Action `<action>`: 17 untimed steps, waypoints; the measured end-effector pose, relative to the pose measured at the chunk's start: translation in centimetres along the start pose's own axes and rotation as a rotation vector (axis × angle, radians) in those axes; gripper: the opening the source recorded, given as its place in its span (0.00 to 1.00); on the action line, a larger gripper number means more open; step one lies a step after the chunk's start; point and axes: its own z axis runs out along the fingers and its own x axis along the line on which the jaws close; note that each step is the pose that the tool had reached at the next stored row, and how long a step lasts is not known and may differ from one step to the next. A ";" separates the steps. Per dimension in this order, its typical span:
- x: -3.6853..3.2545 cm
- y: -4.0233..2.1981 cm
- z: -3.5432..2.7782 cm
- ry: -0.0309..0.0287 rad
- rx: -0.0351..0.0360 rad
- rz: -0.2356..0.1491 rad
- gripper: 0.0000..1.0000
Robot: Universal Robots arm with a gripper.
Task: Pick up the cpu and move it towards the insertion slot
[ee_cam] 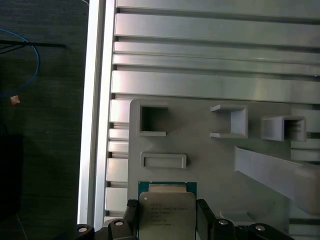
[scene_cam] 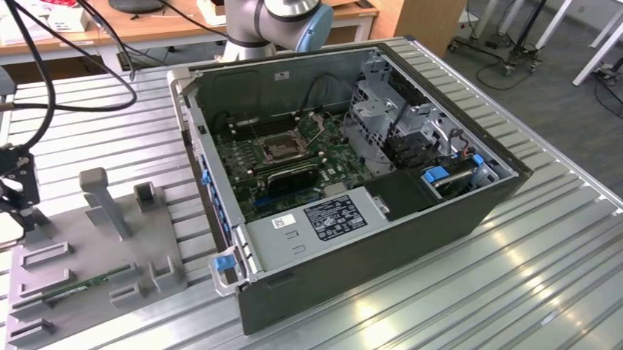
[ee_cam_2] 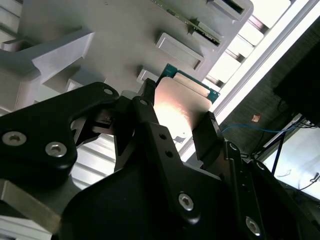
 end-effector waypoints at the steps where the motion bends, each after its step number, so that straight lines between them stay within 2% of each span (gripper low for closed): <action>1: 0.00 0.00 -0.03 -0.0001 0.0000 0.000 0.55; 17: 0.00 0.01 -0.55 -0.0001 0.0000 0.000 0.55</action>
